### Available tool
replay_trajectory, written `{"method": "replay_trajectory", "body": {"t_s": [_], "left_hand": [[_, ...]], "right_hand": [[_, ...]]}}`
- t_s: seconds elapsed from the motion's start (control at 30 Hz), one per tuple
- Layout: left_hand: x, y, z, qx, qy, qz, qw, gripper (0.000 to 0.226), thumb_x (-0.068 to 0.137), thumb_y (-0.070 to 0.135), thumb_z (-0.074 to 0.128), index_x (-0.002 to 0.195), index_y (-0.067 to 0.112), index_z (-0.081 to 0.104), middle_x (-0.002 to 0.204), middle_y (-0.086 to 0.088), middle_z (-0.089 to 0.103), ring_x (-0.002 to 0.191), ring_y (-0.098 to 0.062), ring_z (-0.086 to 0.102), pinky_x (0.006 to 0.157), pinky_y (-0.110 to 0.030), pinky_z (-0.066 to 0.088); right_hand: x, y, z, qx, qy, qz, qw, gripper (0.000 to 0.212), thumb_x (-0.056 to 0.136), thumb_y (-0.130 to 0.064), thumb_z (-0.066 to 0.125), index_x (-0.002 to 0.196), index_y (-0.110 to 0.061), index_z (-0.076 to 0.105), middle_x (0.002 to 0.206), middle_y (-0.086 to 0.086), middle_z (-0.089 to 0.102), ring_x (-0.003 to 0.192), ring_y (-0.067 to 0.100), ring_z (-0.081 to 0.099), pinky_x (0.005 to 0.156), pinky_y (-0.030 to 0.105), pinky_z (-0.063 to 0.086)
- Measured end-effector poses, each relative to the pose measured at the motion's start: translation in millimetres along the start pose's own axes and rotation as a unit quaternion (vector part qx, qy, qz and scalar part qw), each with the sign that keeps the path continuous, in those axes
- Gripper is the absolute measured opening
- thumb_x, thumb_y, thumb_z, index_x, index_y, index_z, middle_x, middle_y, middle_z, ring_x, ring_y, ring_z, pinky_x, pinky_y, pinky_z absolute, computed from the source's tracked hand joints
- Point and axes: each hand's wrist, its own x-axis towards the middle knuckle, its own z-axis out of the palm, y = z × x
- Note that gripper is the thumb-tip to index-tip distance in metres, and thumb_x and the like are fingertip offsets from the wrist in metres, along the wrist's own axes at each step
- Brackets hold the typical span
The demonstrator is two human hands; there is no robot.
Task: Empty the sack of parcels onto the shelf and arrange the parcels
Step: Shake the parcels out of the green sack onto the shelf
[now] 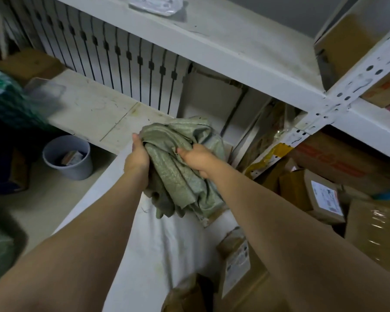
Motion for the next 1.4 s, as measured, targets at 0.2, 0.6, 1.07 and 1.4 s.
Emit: {"method": "replay_trajectory", "body": {"t_s": [0.2, 0.6, 1.07, 1.4], "left_hand": [[41, -10, -4, 0.001, -0.028, 0.008, 1.000, 0.085, 0.057, 0.061, 0.075, 0.130, 0.021, 0.055, 0.122, -0.003, 0.063, 0.103, -0.024, 0.062, 0.091, -0.041, 0.053], [61, -41, -5, 0.066, 0.105, 0.110, 0.986, 0.066, 0.086, 0.049, 0.059, 0.144, 0.025, 0.037, 0.130, -0.007, 0.057, 0.116, -0.032, 0.055, 0.104, -0.045, 0.044], [95, -71, 8, 0.277, 0.160, -0.026, 0.947, 0.055, 0.090, 0.047, 0.057, 0.139, 0.032, 0.037, 0.139, -0.015, 0.032, 0.126, -0.038, 0.035, 0.105, -0.049, 0.035], [32, -53, 17, 0.272, 0.249, 0.118, 0.922, 0.054, 0.102, 0.032, 0.033, 0.154, 0.022, 0.021, 0.153, -0.010, 0.032, 0.137, -0.033, 0.031, 0.112, -0.049, 0.026]], "right_hand": [[27, 7, 40, 0.095, -0.048, 0.063, 0.992, 0.073, 0.098, -0.034, 0.054, 0.153, -0.004, 0.017, 0.146, 0.014, 0.043, 0.127, 0.031, 0.048, 0.105, 0.041, 0.045], [64, 31, 70, -0.069, 0.006, -0.016, 0.997, 0.056, 0.099, -0.040, 0.047, 0.147, -0.016, 0.030, 0.140, 0.012, 0.051, 0.125, 0.032, 0.050, 0.100, 0.035, 0.040], [90, 66, 81, -0.118, -0.065, 0.085, 0.987, 0.067, 0.103, -0.032, 0.043, 0.153, -0.007, 0.007, 0.150, 0.019, 0.037, 0.134, 0.034, 0.041, 0.104, 0.036, 0.036], [34, 37, 32, -0.185, -0.059, 0.027, 0.981, 0.073, 0.097, -0.058, 0.039, 0.154, -0.015, 0.024, 0.155, 0.010, 0.036, 0.139, 0.030, 0.038, 0.113, 0.040, 0.034]]}}
